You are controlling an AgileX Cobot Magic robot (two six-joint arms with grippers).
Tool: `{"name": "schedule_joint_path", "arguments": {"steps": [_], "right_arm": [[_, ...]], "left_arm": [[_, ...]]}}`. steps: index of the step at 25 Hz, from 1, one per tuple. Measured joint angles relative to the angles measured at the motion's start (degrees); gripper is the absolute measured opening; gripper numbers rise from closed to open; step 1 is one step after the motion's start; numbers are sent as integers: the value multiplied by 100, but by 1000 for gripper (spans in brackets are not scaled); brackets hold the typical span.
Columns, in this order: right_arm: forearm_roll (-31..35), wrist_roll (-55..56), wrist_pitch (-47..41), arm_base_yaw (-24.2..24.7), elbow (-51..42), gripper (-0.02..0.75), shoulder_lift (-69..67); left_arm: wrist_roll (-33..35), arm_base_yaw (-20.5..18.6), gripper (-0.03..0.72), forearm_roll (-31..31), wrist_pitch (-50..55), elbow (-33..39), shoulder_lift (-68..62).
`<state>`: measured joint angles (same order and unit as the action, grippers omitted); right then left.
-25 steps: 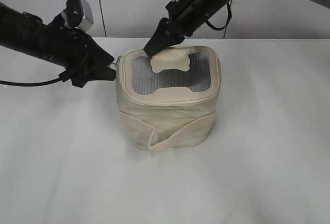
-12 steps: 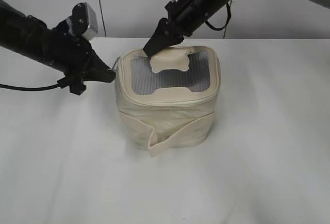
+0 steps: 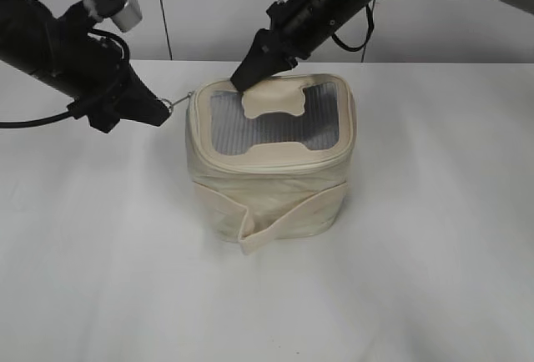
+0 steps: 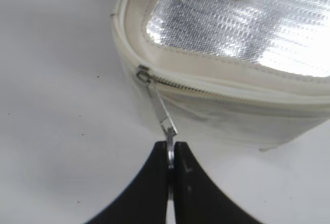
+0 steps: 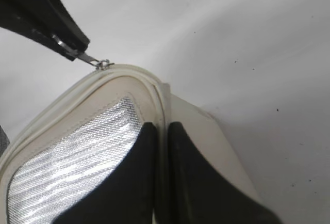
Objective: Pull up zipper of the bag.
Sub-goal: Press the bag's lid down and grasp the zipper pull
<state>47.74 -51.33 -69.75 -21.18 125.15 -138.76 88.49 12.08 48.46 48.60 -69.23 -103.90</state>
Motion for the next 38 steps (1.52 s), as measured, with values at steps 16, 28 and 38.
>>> {"name": "schedule_joint_path", "arguments": {"steps": [16,28,38], "right_arm": [[11,463,11,0,0,41,0],[11,639,11,0,0,41,0],[-58,645,5,0,0,41,0]], "left_arm": [[-1453,801,-8,-1063,470,477,475],[-1479,2169,-8,253,-1245,1724,1405],[-1484,3446,-8,651,-3197,1783,1393]]}}
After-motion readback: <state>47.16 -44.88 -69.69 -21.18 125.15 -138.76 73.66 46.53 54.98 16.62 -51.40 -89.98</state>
